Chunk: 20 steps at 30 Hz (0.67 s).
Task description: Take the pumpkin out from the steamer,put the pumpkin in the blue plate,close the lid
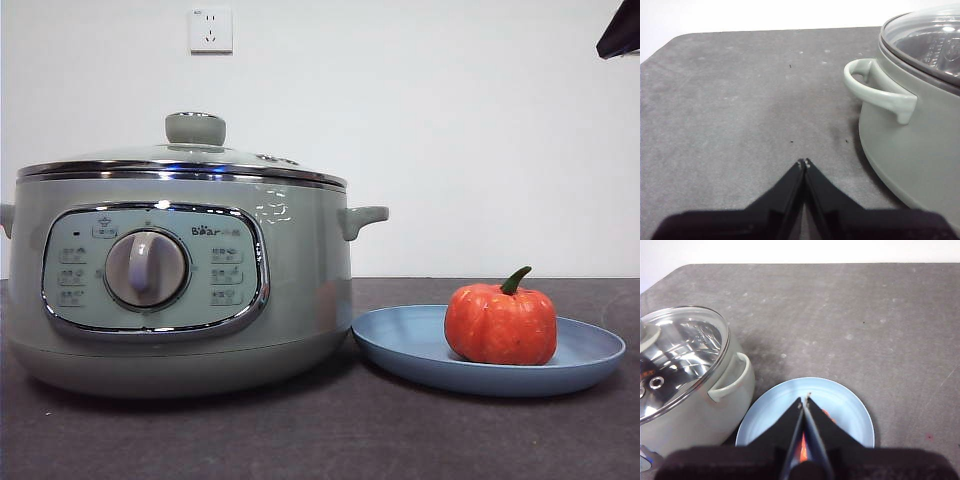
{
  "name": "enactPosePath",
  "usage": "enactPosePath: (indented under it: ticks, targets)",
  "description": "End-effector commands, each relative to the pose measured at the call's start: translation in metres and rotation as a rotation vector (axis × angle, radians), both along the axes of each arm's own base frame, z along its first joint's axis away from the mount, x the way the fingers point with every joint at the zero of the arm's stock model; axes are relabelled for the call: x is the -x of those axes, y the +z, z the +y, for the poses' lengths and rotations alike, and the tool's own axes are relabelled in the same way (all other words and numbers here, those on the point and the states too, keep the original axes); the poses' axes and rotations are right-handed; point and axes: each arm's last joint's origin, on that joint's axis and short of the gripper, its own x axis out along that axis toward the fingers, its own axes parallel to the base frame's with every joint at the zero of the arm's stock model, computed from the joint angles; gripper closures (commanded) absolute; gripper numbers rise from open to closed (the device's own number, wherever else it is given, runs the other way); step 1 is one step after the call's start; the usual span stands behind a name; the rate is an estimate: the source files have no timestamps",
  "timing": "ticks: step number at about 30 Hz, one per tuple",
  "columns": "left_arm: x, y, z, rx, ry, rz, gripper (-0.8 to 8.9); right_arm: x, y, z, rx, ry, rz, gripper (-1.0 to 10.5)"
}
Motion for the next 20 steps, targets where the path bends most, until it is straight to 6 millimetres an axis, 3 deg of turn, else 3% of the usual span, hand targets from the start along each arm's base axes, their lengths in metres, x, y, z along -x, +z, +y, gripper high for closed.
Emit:
enactPosePath:
  ticks: [1, 8, 12, 17, 20]
  targets:
    - [0.000, -0.005, 0.000, 0.007, -0.001, 0.019, 8.15, 0.000, -0.002, 0.000, -0.005, -0.006, 0.004, 9.4]
    - [0.000, -0.005, 0.000, 0.007, -0.001, 0.019, 8.15, 0.001, -0.002, 0.000, -0.004, -0.001, 0.004, 9.4]
    - [0.000, -0.005, 0.000, 0.007, -0.001, 0.019, 8.15, 0.010, -0.001, -0.010, 0.110, 0.023, -0.086, 9.4]
    - [0.000, -0.005, 0.000, 0.007, -0.001, 0.019, 8.15, 0.019, -0.027, -0.027, 0.173, 0.093, -0.283, 9.4]
    - [0.000, -0.005, 0.000, 0.007, -0.001, 0.019, 8.15, 0.024, -0.048, -0.040, 0.153, 0.014, -0.353, 9.4]
